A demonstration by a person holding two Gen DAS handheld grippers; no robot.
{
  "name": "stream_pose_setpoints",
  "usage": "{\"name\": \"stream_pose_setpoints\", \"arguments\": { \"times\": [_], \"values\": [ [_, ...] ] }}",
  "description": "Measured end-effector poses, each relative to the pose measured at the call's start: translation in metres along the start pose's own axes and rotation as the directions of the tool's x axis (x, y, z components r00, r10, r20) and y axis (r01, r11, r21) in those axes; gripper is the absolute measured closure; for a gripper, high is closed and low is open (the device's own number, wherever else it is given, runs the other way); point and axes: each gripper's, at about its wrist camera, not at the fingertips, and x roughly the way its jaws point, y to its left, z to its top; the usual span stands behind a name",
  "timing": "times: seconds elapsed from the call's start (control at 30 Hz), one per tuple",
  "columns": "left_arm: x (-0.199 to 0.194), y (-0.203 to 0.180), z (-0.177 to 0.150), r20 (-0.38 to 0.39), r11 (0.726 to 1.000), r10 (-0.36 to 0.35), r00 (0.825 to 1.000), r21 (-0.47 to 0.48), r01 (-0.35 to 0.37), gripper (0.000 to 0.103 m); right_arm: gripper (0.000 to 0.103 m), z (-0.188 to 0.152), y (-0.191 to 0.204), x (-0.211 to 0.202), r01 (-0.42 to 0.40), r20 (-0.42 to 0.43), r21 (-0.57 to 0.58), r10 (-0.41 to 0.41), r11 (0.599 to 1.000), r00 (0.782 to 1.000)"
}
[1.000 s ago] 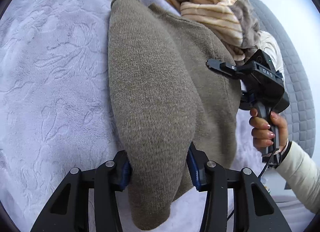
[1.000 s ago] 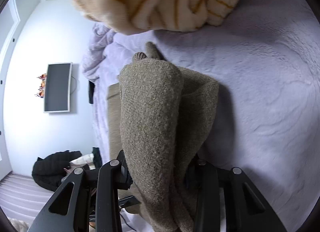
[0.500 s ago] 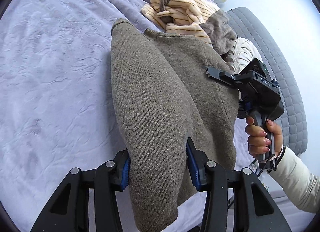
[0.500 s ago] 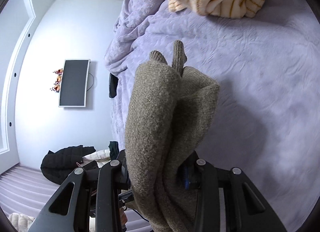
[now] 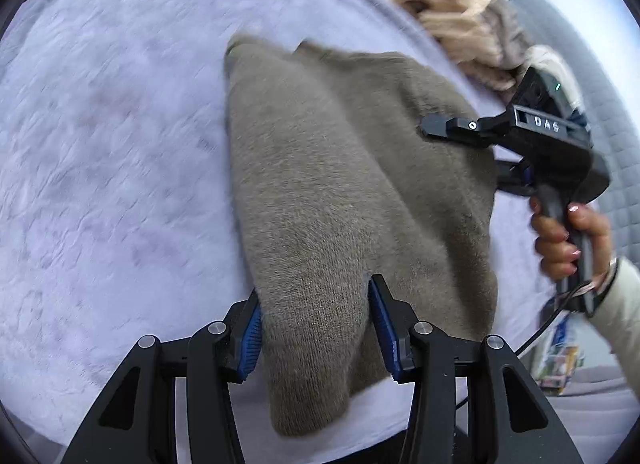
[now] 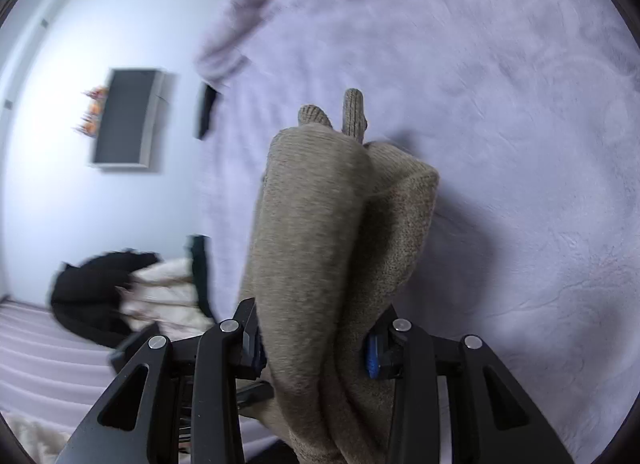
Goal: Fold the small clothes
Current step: 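Lay the fold down and open both tools to release it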
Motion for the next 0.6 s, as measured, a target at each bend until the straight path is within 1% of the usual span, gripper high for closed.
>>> {"name": "stream_pose_setpoints", "arguments": {
  "times": [0.03, 0.07, 0.1, 0.13, 0.2, 0.27, 0.33, 0.4, 0.43, 0.47, 0.5, 0.53, 0.6],
  "values": [
    [0.005, 0.005, -0.004, -0.015, 1.0, 0.011, 1.0, 0.001, -0.011, 0.055, 0.063, -0.001, -0.004, 0.01, 0.065, -0.01, -0.006, -0.065, 0.998, 0.998],
    [0.004, 0.009, -0.008, -0.009, 1.0, 0.01, 1.0, -0.001, -0.01, 0.051, 0.06, -0.001, -0.009, 0.015, 0.118, -0.004, -0.005, -0.118, 0.993, 0.993],
    [0.001, 0.013, -0.013, 0.003, 1.0, 0.007, 1.0, -0.003, -0.007, 0.049, 0.057, -0.001, -0.015, 0.017, 0.148, 0.006, 0.011, -0.149, 0.989, 0.989],
    [-0.003, 0.014, -0.015, 0.009, 1.0, 0.007, 1.0, -0.002, -0.007, 0.049, 0.055, 0.0, -0.021, 0.016, 0.147, 0.014, 0.036, -0.147, 0.988, 0.989],
    [-0.012, 0.019, -0.02, 0.015, 1.0, 0.012, 1.0, 0.0, -0.012, 0.049, 0.045, -0.003, -0.028, 0.008, 0.165, 0.046, 0.076, -0.169, 0.983, 0.985],
    [-0.021, 0.02, -0.018, 0.033, 1.0, 0.017, 0.999, -0.004, -0.017, 0.049, 0.041, -0.007, -0.026, 0.0, 0.24, 0.065, 0.072, -0.244, 0.968, 0.967],
    [-0.034, 0.022, -0.016, 0.067, 0.999, 0.035, 0.997, 0.001, -0.035, 0.049, 0.041, -0.011, -0.015, -0.009, 0.314, 0.08, 0.05, -0.317, 0.948, 0.945],
    [-0.043, 0.023, -0.01, 0.097, 0.999, 0.051, 0.994, 0.005, -0.051, 0.049, 0.041, -0.015, -0.002, -0.02, 0.391, 0.104, 0.02, -0.391, 0.92, 0.915],
    [-0.049, 0.024, -0.008, 0.111, 0.999, 0.053, 0.992, 0.007, -0.054, 0.049, 0.042, -0.018, 0.007, -0.026, 0.418, 0.119, 0.009, -0.416, 0.908, 0.901],
    [-0.052, 0.026, -0.006, 0.118, 0.998, 0.055, 0.992, 0.009, -0.056, 0.049, 0.054, -0.021, 0.01, -0.032, 0.423, 0.13, 0.005, -0.42, 0.906, 0.898],
    [-0.052, 0.023, 0.0, 0.122, 0.998, 0.058, 0.991, 0.014, -0.06, 0.049, 0.067, -0.024, 0.016, -0.037, 0.418, 0.139, 0.0, -0.414, 0.909, 0.9],
    [-0.051, 0.02, 0.004, 0.125, 0.997, 0.067, 0.99, 0.025, -0.07, 0.049, 0.069, -0.031, 0.023, -0.042, 0.407, 0.146, -0.003, -0.402, 0.914, 0.904],
    [-0.049, 0.017, 0.001, 0.118, 0.994, 0.094, 0.989, 0.043, -0.1, 0.049, 0.079, -0.042, 0.036, -0.046, 0.383, 0.159, -0.008, -0.377, 0.924, 0.913]
  ]
}}
